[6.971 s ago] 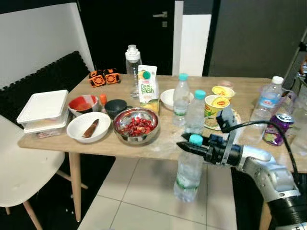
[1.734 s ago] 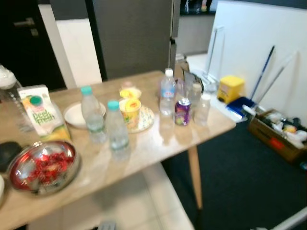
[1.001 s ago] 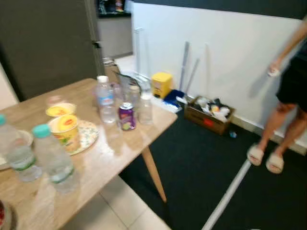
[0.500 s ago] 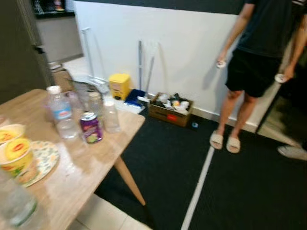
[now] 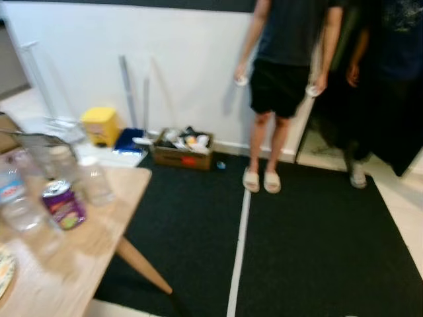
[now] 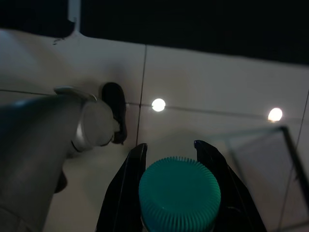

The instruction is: Restocking fridge

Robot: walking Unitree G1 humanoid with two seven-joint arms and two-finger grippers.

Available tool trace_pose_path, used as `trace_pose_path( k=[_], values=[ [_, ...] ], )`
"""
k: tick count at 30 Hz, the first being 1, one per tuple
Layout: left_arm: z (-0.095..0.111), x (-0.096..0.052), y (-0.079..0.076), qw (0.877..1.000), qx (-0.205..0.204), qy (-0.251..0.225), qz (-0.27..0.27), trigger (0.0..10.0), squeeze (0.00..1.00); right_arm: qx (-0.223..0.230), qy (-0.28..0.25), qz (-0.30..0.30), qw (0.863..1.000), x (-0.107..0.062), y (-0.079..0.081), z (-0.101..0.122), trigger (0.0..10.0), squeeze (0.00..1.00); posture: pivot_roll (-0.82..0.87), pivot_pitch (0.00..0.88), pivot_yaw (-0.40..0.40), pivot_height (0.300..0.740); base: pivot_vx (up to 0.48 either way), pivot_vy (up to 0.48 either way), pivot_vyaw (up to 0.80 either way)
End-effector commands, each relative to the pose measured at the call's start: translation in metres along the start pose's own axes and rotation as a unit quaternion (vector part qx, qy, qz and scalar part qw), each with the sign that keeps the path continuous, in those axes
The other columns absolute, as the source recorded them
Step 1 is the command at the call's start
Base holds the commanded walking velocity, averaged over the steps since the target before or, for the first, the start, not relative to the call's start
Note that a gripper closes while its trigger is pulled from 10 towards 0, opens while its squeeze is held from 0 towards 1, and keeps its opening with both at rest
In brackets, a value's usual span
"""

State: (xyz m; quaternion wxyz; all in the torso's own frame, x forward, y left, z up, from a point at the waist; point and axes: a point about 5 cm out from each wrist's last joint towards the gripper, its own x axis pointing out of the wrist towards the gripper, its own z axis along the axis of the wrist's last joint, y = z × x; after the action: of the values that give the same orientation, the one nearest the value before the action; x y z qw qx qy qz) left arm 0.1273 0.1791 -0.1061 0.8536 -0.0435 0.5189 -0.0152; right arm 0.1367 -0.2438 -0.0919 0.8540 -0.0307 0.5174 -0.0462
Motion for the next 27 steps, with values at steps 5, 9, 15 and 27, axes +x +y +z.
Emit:
trace_pose_path(
  k=[5,9,15,27],
  values=[
    [0.0016,0.0004,-0.0011,1.0,0.007,-0.004,0.0,10.0,0.0,-0.005,0.002,-0.003,1.0,-0.0004,-0.0033,0.0002,10.0,0.0,-0.08,0.0,-0.003,0.74,0.0,0.0,-0.8],
    [0.0018,0.0005,-0.0015,1.0,0.011,-0.005,0.001,10.0,0.0,-0.005,0.003,-0.003,1.0,-0.0004,-0.0035,0.0001,10.0,0.0,-0.08,0.0,-0.003,0.74,0.0,0.0,-0.8],
    [0.0015,0.0005,-0.0018,1.0,0.012,-0.005,0.001,10.0,0.0,-0.007,0.003,-0.002,1.0,-0.0005,-0.0036,-0.0002,10.0,0.0,-0.08,0.0,-0.006,0.74,0.0,0.0,-0.8],
    [0.0074,0.0005,-0.0005,1.0,-0.013,-0.024,-0.008,10.0,0.0,-0.01,0.004,0.001,1.0,-0.0004,-0.0031,0.0002,10.0,0.0,-0.07,0.0,-0.008,0.74,0.0,0.0,-0.8]
  ],
)
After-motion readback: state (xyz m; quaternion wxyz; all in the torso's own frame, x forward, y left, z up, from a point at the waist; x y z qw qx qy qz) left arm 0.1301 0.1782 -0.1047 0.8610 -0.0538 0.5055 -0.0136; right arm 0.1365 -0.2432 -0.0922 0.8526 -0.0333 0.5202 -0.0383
